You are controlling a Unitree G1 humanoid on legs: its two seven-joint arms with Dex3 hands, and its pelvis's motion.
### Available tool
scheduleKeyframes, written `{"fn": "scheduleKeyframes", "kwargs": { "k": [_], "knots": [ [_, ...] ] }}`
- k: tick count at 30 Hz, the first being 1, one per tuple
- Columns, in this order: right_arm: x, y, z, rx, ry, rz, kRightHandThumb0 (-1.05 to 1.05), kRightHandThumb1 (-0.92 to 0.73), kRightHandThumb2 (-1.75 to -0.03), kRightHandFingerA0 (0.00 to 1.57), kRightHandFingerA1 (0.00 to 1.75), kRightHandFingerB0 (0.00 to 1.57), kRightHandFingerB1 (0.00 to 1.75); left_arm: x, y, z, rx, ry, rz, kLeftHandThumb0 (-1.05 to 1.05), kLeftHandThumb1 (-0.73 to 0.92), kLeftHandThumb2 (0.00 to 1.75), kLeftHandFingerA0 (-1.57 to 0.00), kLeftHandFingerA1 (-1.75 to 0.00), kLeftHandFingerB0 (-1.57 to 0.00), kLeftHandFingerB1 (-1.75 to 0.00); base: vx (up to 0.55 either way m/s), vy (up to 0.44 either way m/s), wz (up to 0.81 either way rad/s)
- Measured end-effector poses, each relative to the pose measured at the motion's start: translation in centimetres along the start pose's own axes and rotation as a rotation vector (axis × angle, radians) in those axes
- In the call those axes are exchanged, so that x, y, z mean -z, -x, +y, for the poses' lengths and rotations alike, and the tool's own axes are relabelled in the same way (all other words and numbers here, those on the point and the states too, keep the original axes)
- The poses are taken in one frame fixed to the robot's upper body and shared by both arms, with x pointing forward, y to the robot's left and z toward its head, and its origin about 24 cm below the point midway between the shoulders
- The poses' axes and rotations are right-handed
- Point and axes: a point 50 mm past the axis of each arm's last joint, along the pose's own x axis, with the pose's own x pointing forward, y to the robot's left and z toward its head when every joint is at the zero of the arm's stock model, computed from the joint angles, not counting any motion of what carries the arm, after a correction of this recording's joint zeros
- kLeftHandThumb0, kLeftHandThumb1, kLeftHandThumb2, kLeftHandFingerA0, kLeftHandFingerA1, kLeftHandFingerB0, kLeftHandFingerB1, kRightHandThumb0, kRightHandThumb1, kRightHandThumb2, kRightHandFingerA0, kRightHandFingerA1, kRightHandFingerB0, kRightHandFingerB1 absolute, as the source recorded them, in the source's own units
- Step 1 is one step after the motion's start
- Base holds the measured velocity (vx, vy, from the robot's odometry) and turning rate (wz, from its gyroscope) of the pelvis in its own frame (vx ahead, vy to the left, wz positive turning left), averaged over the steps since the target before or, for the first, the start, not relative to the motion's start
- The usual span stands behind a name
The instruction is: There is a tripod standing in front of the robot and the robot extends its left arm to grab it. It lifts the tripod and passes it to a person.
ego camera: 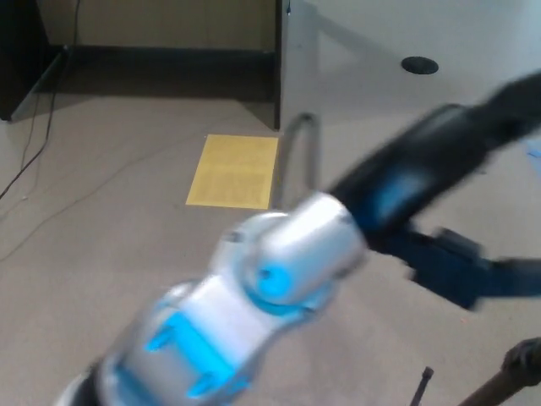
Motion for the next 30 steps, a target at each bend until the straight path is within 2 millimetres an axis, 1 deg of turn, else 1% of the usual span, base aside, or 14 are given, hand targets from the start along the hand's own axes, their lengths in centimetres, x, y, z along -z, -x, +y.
{"fn": "scheduleKeyframes", "kwargs": {
  "k": [9,12,13,14,15,16,17,18,21,23,24,26,27,30],
  "knots": [
    [0.0,0.0,-0.4,0.016,-0.013,-0.001,-0.41,-0.69,-0.61,0.63,0.41,0.44,0.35,5.0,5.1,3.5,-0.154,0.077,0.168,-0.74,0.43,0.57,0.0,-0.11,0.0,0.0,0.0,0.0,0.0],
    [0.0,0.1,-0.4,0.017,-0.015,-0.002,-0.42,-0.69,-0.61,0.64,0.41,0.43,0.34,7.4,7.3,3.2,-0.178,0.118,0.259,-0.7,0.42,0.59,0.0,-0.08,0.0,0.0,0.0,0.0,0.0],
    [0.1,0.1,-0.4,0.018,-0.015,-0.001,-0.41,-0.69,-0.61,0.64,0.41,0.43,0.34,8.0,7.9,3.0,-0.183,0.134,0.285,-0.64,0.4,0.75,0.0,-0.11,0.0,0.0,0.0,0.0,0.0],
    [0.1,0.1,-0.4,0.018,-0.016,-0.002,-0.47,-0.58,-0.84,0.53,0.54,0.36,0.47,8.8,8.6,2.7,-0.19,0.155,0.315,-0.63,0.39,0.75,0.0,-0.12,0.0,-0.01,0.0,0.0,0.0],
    [0.1,0.1,-0.4,0.018,-0.016,-0.002,-0.41,-0.69,-0.61,0.62,0.4,0.42,0.34,9.7,9.4,2.4,-0.198,0.181,0.352,-0.63,0.35,0.69,0.0,-0.17,0.0,0.0,0.0,0.0,0.0],
    [0.1,0.1,-0.4,0.018,-0.017,-0.002,-0.41,-0.69,-0.61,0.62,0.4,0.42,0.34,10.4,10.0,2.1,-0.204,0.2,0.383,-0.63,0.35,0.69,0.0,-0.17,0.0,0.0,0.0,0.0,0.0],
    [0.1,0.1,-0.4,0.018,-0.018,-0.001,-0.48,-0.58,-0.84,0.52,0.53,0.36,0.47,11.3,10.9,1.8,-0.214,0.224,0.421,-0.65,0.35,0.7,-0.01,-0.2,0.0,0.0,0.0,0.0,0.0],
    [0.2,0.1,-0.4,0.018,-0.018,-0.001,-0.41,-0.69,-0.6,0.6,0.39,0.42,0.34,11.9,11.4,1.6,-0.221,0.238,0.447,-0.64,0.36,0.7,-0.03,-0.2,0.0,0.0,0.0,0.0,0.0],
    [0.3,0.2,-0.3,0.018,-0.02,0.001,-0.4,-0.69,-0.61,0.58,0.38,0.41,0.33,15.0,14.4,0.8,-0.268,0.315,0.588,-0.56,0.36,0.71,-0.03,-0.24,0.0,-0.05,0.0,0.0,0.0],
    [0.3,0.2,-0.3,0.018,-0.021,0.002,-0.41,-0.69,-0.61,0.62,0.4,0.41,0.33,16.7,16.2,0.4,-0.299,0.355,0.671,-0.55,0.42,0.53,-0.04,-0.28,0.0,-0.12,0.0,0.0,0.0],
    [0.3,0.2,-0.3,0.019,-0.022,0.002,-0.41,-0.69,-0.61,0.63,0.4,0.4,0.33,17.4,17.0,0.2,-0.313,0.372,0.704,-0.53,0.34,0.73,0.0,-0.24,0.0,-0.12,0.0,0.0,0.0],
    [0.3,0.2,-0.3,0.018,-0.022,0.002,-0.4,-0.69,-0.61,0.62,0.4,0.4,0.33,18.8,18.6,-0.1,-0.344,0.405,0.774,-0.56,0.36,0.73,-0.01,-0.26,0.0,-0.11,0.0,0.0,0.0],
    [0.4,0.2,-0.3,0.018,-0.023,0.003,-0.48,-0.57,-0.83,0.52,0.53,0.33,0.45,19.8,19.8,-0.3,-0.368,0.426,0.823,-0.5,0.33,0.71,-0.01,-0.28,0.0,-0.15,0.0,0.0,0.0],
    [0.4,0.3,-0.3,0.018,-0.024,0.004,-0.49,-0.57,-0.84,0.62,0.57,0.34,0.46,21.7,22.4,-0.9,-0.413,0.467,0.925,-0.44,0.32,0.68,-0.05,-0.39,-0.01,-0.21,0.0,0.0,0.0]
  ]
}}
